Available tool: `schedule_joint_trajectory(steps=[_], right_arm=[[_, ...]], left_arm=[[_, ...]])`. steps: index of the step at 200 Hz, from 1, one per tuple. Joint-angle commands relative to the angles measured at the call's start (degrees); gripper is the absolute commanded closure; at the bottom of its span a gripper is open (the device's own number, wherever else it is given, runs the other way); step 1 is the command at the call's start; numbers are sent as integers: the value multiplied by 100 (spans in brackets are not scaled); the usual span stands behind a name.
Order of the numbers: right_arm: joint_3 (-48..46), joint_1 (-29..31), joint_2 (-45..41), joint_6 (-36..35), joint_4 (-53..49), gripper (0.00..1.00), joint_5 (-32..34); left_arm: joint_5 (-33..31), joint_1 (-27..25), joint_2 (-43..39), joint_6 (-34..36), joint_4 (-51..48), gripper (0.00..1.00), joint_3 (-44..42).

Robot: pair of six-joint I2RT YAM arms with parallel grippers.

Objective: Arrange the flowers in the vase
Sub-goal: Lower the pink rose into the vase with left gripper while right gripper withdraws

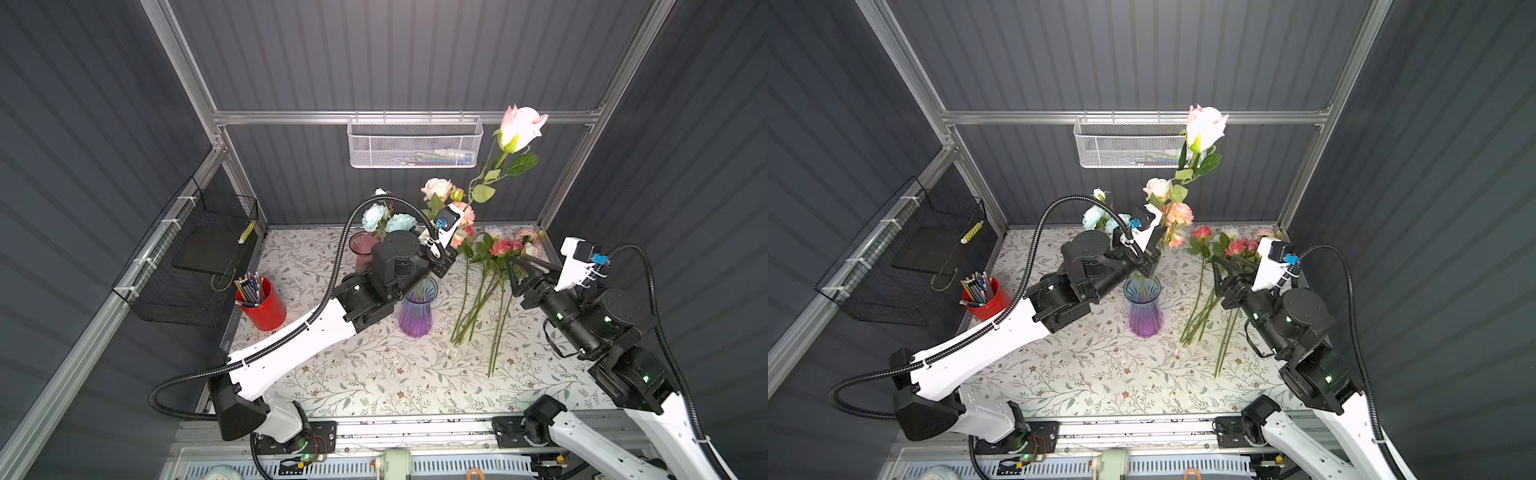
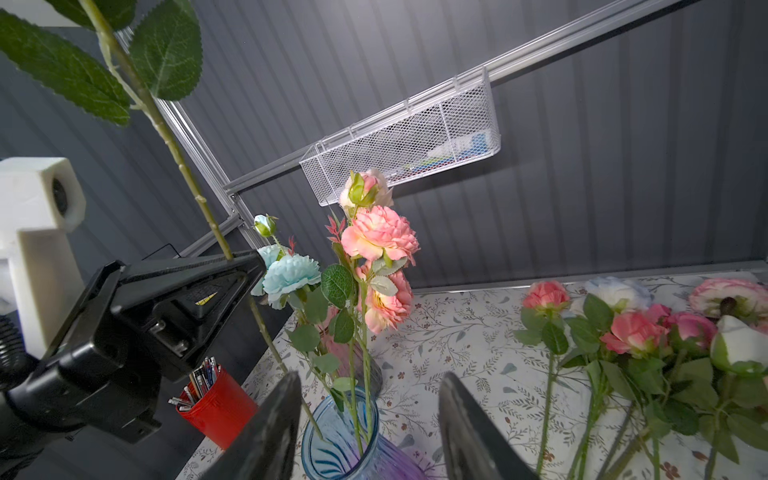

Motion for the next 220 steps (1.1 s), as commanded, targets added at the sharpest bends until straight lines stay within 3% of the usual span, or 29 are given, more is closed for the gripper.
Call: schedule_joint_trajectory(steps=[1,42,84,92,109,125,148,189,220], right_arm=[[-66,13,-18,-36,-46,45,69],[-83,16,-77,-50,-193,44,249],[-50,9,-34,-57,-291,42,271],[-47,14,-9,-61,-306,41,287],[-8,8,50,-83,-375,41,302],[1,5,78,-96,-422,40,367],[58,1,129,-127,-532,40,449],[129,-5,186,-208,-687,39,669],[139,-37,217,-274,-821,39,1251]], left_arm=[[-200,53,202,173,498,100,-118],[-386,71,111,-681,1148,100,-1233],[-637,71,-131,-1328,1207,100,-1898],[-667,66,-135,-1391,1154,92,-1956],[-733,70,-218,-1509,1145,87,-2118],[-768,71,-337,-1535,1132,61,-2221],[-760,69,-573,-1574,1059,48,-2311],[-737,66,-1085,-1617,796,37,-2410],[-863,71,-1655,-1627,343,31,-2395]])
